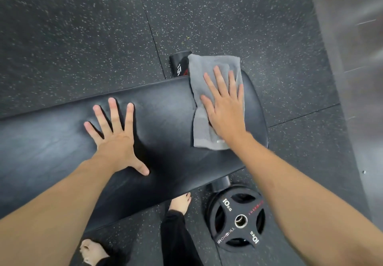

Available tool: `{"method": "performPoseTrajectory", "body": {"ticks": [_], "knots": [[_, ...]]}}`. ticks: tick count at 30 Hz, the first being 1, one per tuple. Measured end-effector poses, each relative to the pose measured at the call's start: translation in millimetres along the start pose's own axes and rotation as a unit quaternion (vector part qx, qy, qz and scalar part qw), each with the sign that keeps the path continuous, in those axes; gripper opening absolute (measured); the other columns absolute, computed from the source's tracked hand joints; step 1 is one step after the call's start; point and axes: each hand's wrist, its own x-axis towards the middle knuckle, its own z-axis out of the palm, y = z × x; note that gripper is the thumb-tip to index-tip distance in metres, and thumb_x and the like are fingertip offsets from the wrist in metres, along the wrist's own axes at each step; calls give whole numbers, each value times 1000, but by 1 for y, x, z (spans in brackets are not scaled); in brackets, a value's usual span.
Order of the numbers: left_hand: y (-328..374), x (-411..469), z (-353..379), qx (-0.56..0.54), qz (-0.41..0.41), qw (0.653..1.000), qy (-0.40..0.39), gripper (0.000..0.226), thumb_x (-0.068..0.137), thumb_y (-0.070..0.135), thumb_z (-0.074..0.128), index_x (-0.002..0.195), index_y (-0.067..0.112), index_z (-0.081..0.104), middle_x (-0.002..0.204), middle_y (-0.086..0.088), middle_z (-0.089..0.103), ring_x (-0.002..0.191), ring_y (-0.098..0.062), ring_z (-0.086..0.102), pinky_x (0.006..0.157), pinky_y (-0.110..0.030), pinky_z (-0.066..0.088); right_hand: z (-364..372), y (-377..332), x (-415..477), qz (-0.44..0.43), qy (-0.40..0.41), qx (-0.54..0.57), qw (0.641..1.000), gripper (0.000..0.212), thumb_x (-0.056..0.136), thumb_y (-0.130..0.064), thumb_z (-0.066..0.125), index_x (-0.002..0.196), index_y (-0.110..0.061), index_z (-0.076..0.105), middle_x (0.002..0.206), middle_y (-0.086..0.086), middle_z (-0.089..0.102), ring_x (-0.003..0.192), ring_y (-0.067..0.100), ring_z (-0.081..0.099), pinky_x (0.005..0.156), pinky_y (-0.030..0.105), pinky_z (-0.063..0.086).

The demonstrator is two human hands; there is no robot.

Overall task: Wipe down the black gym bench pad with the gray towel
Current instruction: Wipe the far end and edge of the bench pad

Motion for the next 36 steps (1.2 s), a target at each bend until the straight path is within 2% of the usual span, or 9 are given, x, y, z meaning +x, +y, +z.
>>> {"method": "performPoseTrajectory", "body": {"ticks": [6, 11, 17, 20, 22, 24, 26, 30, 36], "knots": [[1, -2, -2, -6, 1, 1000, -5, 184, 31, 72, 90, 133, 25, -56, 132, -16, -67, 129, -52, -51, 108, -74, -15, 19, 10, -131, -22, -18, -5, 1000, 57, 109, -50, 23, 162, -29, 25, 172, 1, 13, 159, 34, 4, 125, 62, 12], [2, -1, -1, -5, 5, 1000, 1, 184, 31, 71, 91, 131, 26, -57, 133, -15, -67, 130, -52, -50, 109, -74, -14, 25, 13, -156, -26, -31, -15, 999, 58, 109, -51, 22, 161, -27, 30, 171, 3, 18, 159, 36, 7, 122, 65, 17], [7, -2, 0, 6, -13, 1000, 2, 184, 30, 71, 91, 126, 26, -59, 133, -15, -66, 133, -53, -47, 110, -74, -12, 16, -23, -64, 44, 17, 18, 999, 58, 107, -50, 26, 162, -30, 27, 172, -1, 14, 159, 35, 6, 125, 62, 7], [8, -3, 0, 17, -19, 1000, -1, 184, 28, 74, 89, 123, 26, -62, 132, -16, -67, 135, -54, -44, 110, -74, -9, 5, -38, 11, 3, -3, 31, 1000, 56, 107, -48, 31, 161, -31, 29, 171, -2, 19, 159, 34, 7, 124, 61, 4], [9, -4, -1, 18, -22, 1000, -2, 184, 28, 74, 89, 123, 26, -61, 131, -15, -68, 135, -54, -44, 111, -74, -9, -5, -25, 46, 10, -29, 36, 999, 53, 109, -47, 31, 160, -32, 30, 170, -5, 22, 159, 29, 8, 124, 59, 5], [9, -5, -2, 19, -22, 1000, -2, 184, 28, 73, 90, 125, 27, -59, 130, -14, -69, 135, -53, -45, 111, -74, -10, -14, 6, 58, 66, -31, 50, 996, 53, 110, -48, 29, 160, -31, 28, 171, -6, 21, 159, 26, 8, 125, 58, 6], [8, -6, -3, 22, -22, 1000, -3, 184, 27, 73, 90, 127, 27, -58, 129, -13, -69, 133, -53, -47, 111, -74, -10, -18, 35, 42, 100, -6, 71, 992, 54, 109, -49, 27, 161, -33, 25, 171, -8, 17, 159, 26, 8, 125, 59, 10], [7, -5, -2, 22, -25, 999, -3, 185, 26, 73, 90, 127, 27, -58, 130, -14, -69, 118, -47, -57, 110, -73, -12, -8, 66, -41, 97, 27, 103, 990, 57, 108, -51, 22, 162, -34, 22, 172, -7, 12, 159, 27, 6, 123, 59, 19], [5, -1, -2, 17, -38, 999, -11, 184, 32, 75, 88, 121, 23, -64, 127, -19, -69, 124, -51, -53, 110, -73, -11, 14, 22, -154, 111, 2, 133, 985, 60, 108, -53, 21, 162, -27, 25, 173, -3, 5, 159, 26, -9, 127, 58, 3]]}}
